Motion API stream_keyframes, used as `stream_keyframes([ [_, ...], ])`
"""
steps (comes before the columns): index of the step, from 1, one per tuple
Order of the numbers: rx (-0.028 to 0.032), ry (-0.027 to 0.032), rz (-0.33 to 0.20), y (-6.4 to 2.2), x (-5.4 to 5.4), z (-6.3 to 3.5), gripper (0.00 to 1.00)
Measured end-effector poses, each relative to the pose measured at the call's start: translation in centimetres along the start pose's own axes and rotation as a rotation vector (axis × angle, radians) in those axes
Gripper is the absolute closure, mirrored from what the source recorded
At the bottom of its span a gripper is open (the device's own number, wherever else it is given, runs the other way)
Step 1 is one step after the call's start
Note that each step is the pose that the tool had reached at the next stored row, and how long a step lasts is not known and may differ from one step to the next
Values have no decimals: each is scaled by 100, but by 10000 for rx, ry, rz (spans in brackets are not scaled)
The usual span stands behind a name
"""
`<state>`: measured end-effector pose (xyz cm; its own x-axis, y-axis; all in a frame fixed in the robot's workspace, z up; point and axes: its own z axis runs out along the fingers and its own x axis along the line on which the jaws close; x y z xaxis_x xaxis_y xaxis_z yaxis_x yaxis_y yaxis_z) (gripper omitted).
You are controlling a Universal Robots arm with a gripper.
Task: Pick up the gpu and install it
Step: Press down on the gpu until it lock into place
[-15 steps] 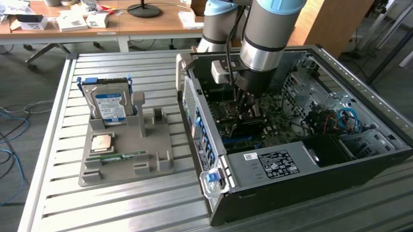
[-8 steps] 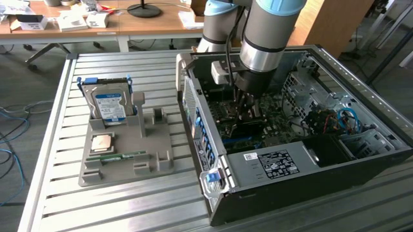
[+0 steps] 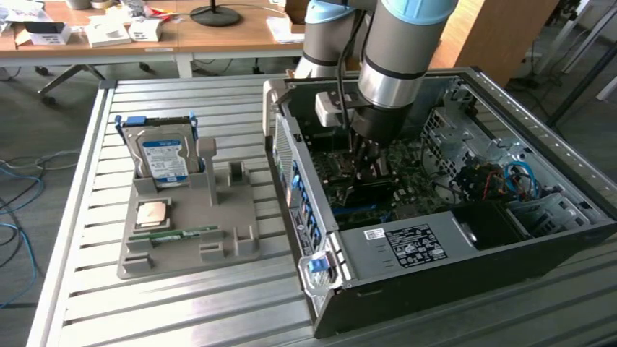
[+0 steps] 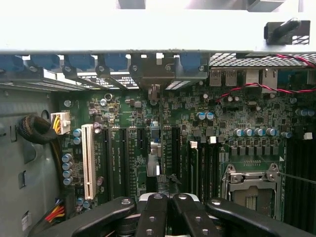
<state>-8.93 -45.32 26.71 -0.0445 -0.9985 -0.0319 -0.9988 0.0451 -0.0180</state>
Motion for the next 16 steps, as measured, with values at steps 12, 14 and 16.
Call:
stream_keyframes([
  [12,3,-20,-1,22,1,1,89],
  [14,6,-21,-1,30,2,1,89],
  [16,6,-21,-3,34,2,1,89],
])
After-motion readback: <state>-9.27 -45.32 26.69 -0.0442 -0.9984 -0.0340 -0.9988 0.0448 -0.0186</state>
